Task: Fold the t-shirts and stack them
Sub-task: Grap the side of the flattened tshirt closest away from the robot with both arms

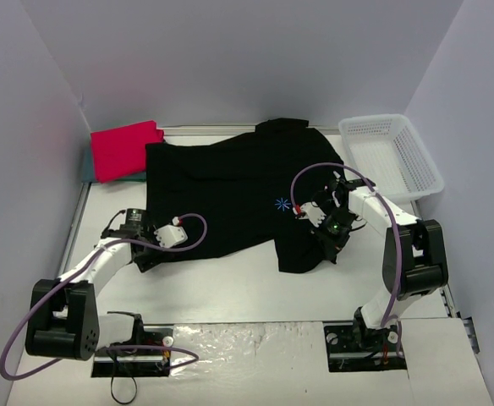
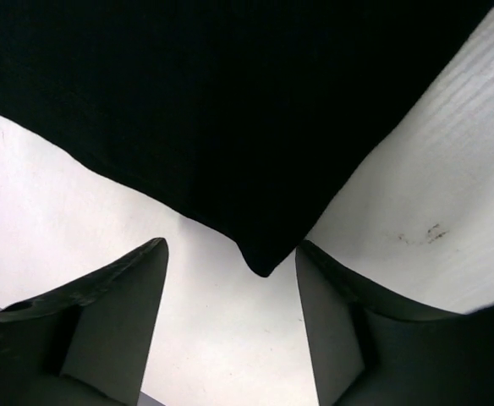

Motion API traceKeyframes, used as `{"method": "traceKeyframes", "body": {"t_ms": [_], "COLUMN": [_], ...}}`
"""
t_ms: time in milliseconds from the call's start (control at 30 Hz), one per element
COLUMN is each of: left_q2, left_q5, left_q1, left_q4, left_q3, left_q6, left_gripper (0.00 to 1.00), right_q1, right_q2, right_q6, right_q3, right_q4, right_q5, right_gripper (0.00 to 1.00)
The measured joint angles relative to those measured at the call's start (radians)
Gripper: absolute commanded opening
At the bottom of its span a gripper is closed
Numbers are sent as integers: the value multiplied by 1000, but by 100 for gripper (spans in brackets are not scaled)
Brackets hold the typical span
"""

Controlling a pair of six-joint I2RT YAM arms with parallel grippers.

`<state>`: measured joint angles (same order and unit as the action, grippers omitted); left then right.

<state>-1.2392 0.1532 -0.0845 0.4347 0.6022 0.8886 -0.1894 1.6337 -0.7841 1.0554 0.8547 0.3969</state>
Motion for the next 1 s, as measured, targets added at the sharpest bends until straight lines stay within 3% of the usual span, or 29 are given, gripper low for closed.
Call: {"method": "traceKeyframes", "body": {"t_ms": [267, 400, 533, 1000], "left_q2": [-35, -52, -61, 14], "left_q5": [-7, -6, -4, 3], "left_q1": [-12, -13, -13, -13], "left_q4": [-24, -30, -27, 140], "left_q3": [10, 14, 16, 58], "left_q6": [-7, -11, -11, -10], "left_gripper": [43, 19, 7, 2], "right_q1": [0, 0, 0, 0], "right_q2": [1, 1, 1, -74], "right_q6": [0, 2, 3, 6], "right_q3": [0, 0, 0, -1], "right_q4": [-3, -3, -3, 36], "right_q5": [0, 0, -3, -41], "right_gripper": [0, 0, 0, 0]}}
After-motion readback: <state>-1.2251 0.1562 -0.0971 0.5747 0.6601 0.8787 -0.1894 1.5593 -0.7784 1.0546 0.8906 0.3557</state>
